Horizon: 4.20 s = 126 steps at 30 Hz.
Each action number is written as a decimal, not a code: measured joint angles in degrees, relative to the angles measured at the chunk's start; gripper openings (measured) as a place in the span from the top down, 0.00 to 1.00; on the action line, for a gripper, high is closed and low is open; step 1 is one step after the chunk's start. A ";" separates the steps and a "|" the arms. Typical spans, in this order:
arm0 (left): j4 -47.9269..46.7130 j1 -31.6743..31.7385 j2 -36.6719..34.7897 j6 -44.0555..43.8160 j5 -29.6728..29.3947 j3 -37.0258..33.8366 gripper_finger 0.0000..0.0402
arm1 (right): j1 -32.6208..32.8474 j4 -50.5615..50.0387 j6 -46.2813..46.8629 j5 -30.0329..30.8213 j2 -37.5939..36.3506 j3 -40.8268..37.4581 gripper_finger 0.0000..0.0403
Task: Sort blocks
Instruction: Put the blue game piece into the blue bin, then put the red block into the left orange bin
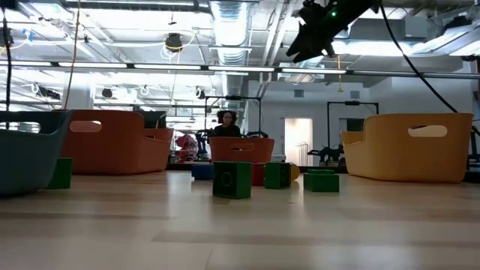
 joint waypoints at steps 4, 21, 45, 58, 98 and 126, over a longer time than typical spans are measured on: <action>10.34 -1.90 0.07 -4.16 0.07 -8.53 0.68 | 0.91 0.34 -0.01 -0.07 0.00 0.00 0.42; 27.10 4.25 0.04 -7.68 4.83 -27.56 0.68 | 2.02 -3.38 1.76 -0.17 -0.01 1.07 0.42; 24.10 7.50 -10.74 -12.30 7.76 -21.94 0.44 | 2.69 -2.43 1.47 -0.15 -0.04 1.14 0.42; -14.87 18.91 -12.03 12.75 -0.05 -6.82 0.49 | 3.09 -1.23 1.91 -0.14 -0.04 1.14 0.42; -5.79 29.89 14.98 101.70 -0.82 -14.60 0.56 | 6.12 -0.56 5.01 -0.07 0.01 1.11 0.42; -2.68 30.38 13.68 89.82 -5.99 -15.75 0.70 | 5.97 -0.19 4.75 -0.07 0.01 1.11 0.42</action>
